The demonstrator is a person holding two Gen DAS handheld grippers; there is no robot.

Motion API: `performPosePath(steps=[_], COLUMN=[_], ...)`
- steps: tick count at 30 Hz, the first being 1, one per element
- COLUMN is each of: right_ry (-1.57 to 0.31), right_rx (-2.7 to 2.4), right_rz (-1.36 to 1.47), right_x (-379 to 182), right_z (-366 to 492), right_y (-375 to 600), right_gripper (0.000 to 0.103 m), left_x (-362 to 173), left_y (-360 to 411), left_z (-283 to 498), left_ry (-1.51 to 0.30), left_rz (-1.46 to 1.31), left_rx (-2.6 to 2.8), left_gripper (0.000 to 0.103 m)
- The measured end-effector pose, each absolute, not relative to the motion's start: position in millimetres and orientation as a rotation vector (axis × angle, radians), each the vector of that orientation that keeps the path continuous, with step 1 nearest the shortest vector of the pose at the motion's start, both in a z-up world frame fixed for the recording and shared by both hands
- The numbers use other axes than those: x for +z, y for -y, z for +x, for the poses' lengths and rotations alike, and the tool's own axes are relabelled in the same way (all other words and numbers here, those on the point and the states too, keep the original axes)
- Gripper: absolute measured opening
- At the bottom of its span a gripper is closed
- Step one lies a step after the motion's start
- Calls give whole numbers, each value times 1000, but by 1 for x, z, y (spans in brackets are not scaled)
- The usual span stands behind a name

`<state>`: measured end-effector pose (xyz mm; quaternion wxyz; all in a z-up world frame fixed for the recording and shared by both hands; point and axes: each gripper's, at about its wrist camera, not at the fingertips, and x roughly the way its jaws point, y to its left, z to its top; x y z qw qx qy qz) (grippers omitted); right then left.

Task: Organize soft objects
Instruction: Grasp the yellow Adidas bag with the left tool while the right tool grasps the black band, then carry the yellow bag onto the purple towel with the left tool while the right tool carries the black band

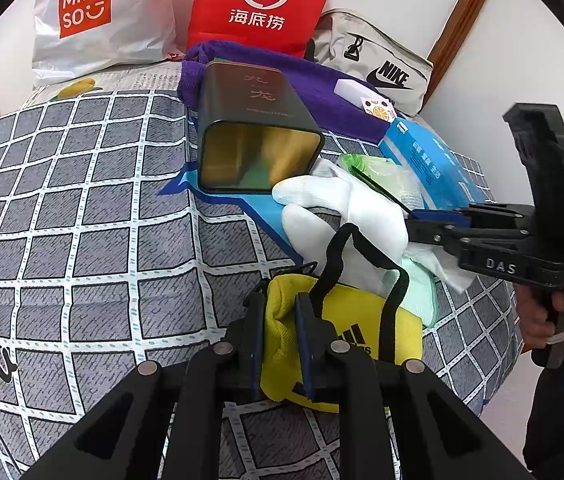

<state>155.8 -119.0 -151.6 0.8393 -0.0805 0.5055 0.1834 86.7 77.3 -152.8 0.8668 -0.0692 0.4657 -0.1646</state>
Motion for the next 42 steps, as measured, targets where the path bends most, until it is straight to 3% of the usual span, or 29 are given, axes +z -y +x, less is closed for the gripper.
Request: performPosePath(steps=[10, 12, 26, 32, 34, 42], right_ry=[-1012, -1006, -1012, -1011, -994, -947], right_rx=[430, 436, 424, 407, 417, 452], right_rz=[-138, -117, -138, -201, -191, -118], right_x=[-137, -133, -140, -149, -147, -122], right_z=[148, 146, 153, 160, 159, 148], right_y=[129, 134, 133, 120, 122, 138], right_gripper=[13, 6, 8, 5, 3, 3], left_x=[-149, -147, -151, -158, -157, -135], left_y=[-77, -77, -71, -75, -76, -73], left_z=[85, 85, 88, 92, 92, 80], left_ry=[-969, -964, -984, -992, -987, -938], left_rz=[-161, -158, -155, -180, -192, -152], left_rx=[-343, -342, -341, -337, -352, -356], left_gripper=[14, 14, 13, 25, 15, 13])
